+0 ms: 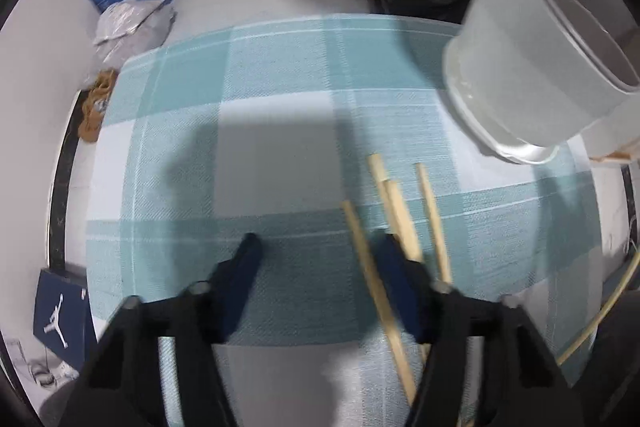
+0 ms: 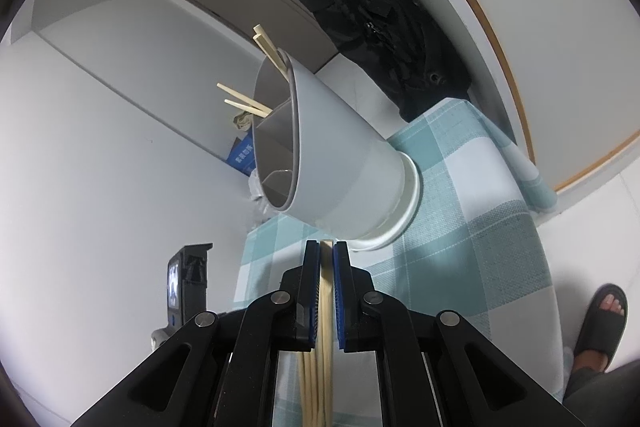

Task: Organize utensils

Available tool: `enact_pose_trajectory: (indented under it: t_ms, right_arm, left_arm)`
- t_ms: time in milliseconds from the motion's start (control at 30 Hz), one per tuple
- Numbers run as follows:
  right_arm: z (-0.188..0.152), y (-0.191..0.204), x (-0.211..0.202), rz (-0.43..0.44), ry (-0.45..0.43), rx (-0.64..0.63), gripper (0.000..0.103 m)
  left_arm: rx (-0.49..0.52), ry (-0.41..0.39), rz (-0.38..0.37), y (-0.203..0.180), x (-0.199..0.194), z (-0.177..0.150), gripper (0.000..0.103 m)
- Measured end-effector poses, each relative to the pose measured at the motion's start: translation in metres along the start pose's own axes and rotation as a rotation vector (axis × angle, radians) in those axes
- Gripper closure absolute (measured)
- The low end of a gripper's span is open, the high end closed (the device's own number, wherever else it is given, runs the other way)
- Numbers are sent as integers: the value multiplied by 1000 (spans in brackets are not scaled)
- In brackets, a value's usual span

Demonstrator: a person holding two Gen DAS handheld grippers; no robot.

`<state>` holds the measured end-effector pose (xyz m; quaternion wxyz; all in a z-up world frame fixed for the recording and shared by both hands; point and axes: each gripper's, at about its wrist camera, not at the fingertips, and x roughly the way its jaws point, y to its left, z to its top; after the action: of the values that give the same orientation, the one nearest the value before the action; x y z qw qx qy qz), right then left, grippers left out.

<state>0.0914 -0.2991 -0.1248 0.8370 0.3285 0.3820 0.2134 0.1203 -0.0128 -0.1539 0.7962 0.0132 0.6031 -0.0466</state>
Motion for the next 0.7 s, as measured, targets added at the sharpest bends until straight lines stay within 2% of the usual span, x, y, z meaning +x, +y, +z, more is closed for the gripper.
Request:
enact_pose_trajectory:
  t_ms: [67, 133, 300, 433, 533, 700]
  right_arm:
    - [0, 3, 0, -6, -2, -14, 97]
    - [-1, 5, 0, -11, -5, -29, 97]
    - [-3, 6, -2, -23, -13, -43, 97]
    - [-5, 9, -5, -32, -26, -66, 97]
    - [-8, 17, -7, -42, -41, -114, 97]
    - [-17, 33, -12, -48, -69, -184, 97]
  left_arm:
    - [29, 1, -17, -6, -1, 1, 88]
    - [39, 6, -30, -10, -1, 2, 98]
    - [-25, -7, -69, -2, -2, 3, 101]
    - [-23, -65, -83, -3, -12, 4, 102]
    - [-43, -147, -113, 1, -30, 2, 102]
    - [-73, -341, -155, 12, -74, -22, 102]
